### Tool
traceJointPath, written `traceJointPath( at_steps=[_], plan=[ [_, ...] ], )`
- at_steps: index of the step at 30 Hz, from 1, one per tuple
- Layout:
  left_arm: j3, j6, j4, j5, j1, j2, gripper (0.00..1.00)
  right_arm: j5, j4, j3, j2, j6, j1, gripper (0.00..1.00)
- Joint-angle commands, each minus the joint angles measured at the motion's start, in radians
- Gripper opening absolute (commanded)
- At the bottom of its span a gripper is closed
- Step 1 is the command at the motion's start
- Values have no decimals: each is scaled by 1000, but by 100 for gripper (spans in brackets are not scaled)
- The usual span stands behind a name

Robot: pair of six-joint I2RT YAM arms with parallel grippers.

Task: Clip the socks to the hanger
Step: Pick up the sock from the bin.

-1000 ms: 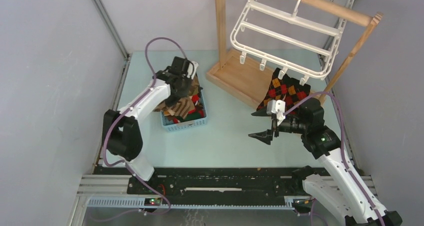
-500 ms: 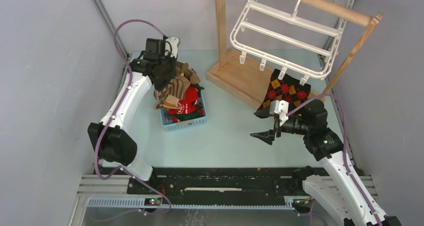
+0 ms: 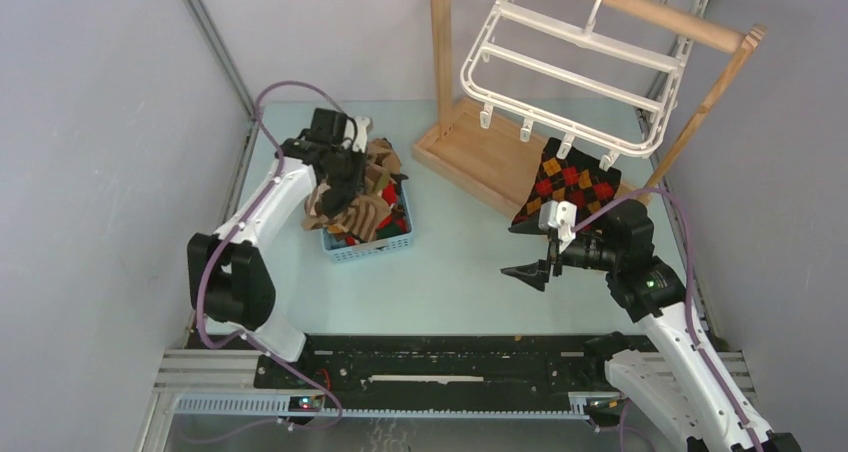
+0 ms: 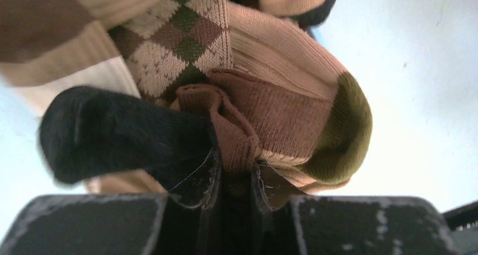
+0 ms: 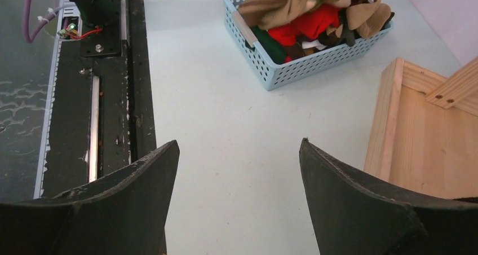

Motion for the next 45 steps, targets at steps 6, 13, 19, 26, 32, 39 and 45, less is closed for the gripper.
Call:
traceJointPath(
  at_steps=[6, 13, 19, 26, 32, 39, 45],
  plan=[
    [-170, -100, 33, -8, -19, 20, 28, 15, 46, -2, 32, 8, 105, 85],
    [-172, -110, 71, -45, -9, -20, 46, 204, 224, 69, 257, -96, 331, 81],
    [-191, -121, 117, -29, 1, -110, 60, 344, 353, 260, 552, -13, 364, 53],
    [-212, -162, 204, 28, 17, -202, 66, 502, 432, 456, 832, 76, 409, 43],
    [-218, -151, 212, 59, 35, -168, 66, 566, 428, 605, 1033, 60, 397, 49],
    [-208, -121, 201, 49, 34, -100, 68, 570, 493, 698, 1196, 35, 313, 46],
    [-199, -91, 107, -108, 36, -5, 59, 540, 521, 734, 1263, -23, 299, 43]
  ],
)
